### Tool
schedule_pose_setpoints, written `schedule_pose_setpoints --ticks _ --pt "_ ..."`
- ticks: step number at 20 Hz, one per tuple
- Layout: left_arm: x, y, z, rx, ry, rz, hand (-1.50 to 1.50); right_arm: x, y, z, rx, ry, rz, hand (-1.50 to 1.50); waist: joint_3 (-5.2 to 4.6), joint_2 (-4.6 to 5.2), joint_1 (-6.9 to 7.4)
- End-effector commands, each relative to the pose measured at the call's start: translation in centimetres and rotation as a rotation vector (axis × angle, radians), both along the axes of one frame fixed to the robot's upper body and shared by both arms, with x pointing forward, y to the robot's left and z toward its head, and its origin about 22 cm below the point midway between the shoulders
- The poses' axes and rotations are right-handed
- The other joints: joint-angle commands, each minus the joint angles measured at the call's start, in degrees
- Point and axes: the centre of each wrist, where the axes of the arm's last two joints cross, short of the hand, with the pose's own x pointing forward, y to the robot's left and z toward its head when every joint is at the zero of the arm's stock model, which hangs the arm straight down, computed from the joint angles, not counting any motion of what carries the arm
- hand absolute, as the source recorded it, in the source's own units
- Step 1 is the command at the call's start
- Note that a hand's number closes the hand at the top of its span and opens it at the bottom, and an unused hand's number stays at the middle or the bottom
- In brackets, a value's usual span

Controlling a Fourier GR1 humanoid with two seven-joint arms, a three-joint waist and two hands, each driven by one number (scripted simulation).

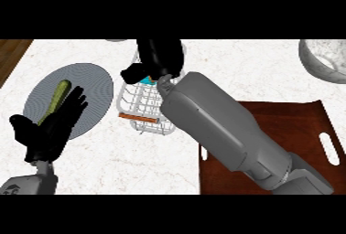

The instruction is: Pick the cupcake from the tray and place it in the tiered basket

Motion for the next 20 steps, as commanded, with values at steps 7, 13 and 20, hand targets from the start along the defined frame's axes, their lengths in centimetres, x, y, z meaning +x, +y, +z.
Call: schedule_pose_setpoints --ticks 7,13,20 --pt "0.2 -0.1 -0.6 0.008 -0.006 0.003 0.00 0.5 -1.2 1.9 0.387 0.044 -0.009 -1.50 0.02 0.10 -0.35" --pt "-0.1 -0.5 0.5 -0.005 0.010 0.017 0.00 1.0 -4.2 3.7 0.642 0.049 -0.030 -1.50 0.08 -0.25 -1.33" --pt "-2.0 2.0 0.2 0.012 0.002 0.036 0.00 1.8 -13.7 6.8 0.746 -0.053 -0.166 -1.50 0.07 -0.63 -2.18"
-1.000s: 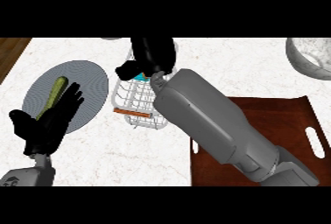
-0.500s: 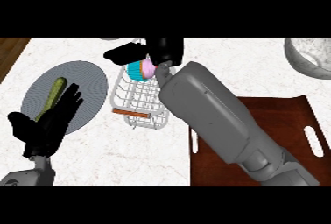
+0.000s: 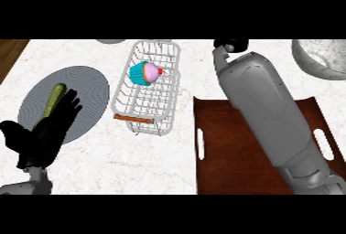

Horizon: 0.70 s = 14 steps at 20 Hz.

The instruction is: Pick the cupcake from the tray and place it in the tiered basket

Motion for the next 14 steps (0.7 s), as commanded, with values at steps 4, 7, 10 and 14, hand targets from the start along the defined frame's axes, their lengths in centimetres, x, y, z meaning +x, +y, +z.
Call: schedule_pose_setpoints --ticks 4,7,10,14 --pt "0.1 -0.7 -0.2 -0.012 0.007 0.031 0.00 -0.8 -9.6 1.0 0.080 -0.028 -0.149 -1.50 0.01 -0.22 -1.16" --pt "-0.4 0.8 0.8 0.001 0.003 0.016 0.00 -1.8 -14.1 3.6 0.094 -0.036 -0.157 -1.50 0.01 -0.24 -0.73" --pt "1.6 0.4 0.1 -0.020 0.011 0.011 0.00 -2.8 -17.7 1.4 0.063 -0.046 -0.179 -1.50 -0.01 0.06 -0.80" --pt "0.6 -0.8 0.6 -0.016 -0.008 -0.005 0.00 -3.9 -23.9 2.3 0.065 -0.050 -0.182 -1.50 0.01 0.06 -0.25"
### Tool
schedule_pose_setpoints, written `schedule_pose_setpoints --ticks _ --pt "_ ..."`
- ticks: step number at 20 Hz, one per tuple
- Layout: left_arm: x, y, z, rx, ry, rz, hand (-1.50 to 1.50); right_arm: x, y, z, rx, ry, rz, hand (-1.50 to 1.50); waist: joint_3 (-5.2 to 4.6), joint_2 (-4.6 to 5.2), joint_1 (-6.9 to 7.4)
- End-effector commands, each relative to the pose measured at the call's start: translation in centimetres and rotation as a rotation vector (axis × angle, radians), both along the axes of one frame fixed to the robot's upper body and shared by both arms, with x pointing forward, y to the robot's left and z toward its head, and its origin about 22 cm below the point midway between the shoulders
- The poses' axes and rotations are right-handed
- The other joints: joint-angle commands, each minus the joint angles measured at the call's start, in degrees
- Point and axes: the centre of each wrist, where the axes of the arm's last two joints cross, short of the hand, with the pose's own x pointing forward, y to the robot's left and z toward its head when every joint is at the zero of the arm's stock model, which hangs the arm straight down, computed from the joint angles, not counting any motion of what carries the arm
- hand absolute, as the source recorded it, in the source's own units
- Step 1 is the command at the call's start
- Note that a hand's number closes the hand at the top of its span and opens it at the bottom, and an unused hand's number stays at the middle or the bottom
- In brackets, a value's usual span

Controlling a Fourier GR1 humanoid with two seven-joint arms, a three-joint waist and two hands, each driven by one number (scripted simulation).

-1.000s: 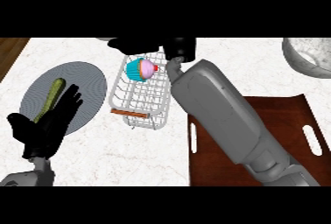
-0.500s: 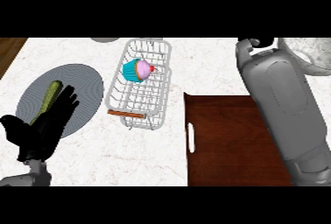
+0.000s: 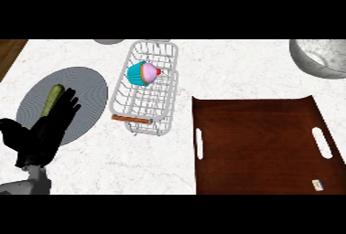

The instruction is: Pick the cupcake from the tray and place it in the tiered basket

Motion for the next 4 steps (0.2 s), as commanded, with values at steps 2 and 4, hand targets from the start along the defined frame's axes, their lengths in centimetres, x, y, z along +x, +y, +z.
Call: schedule_pose_setpoints --ticks 2,4 --pt "-0.3 -1.0 0.1 0.001 0.014 -0.011 0.00 -3.1 -7.2 1.2 -0.033 0.003 0.004 -1.50 0.02 -0.02 0.06" --pt "-0.5 0.1 -1.0 0.033 -0.002 0.002 0.00 -3.5 -8.3 0.7 -0.035 -0.013 -0.001 -1.50 -0.02 0.04 0.24"
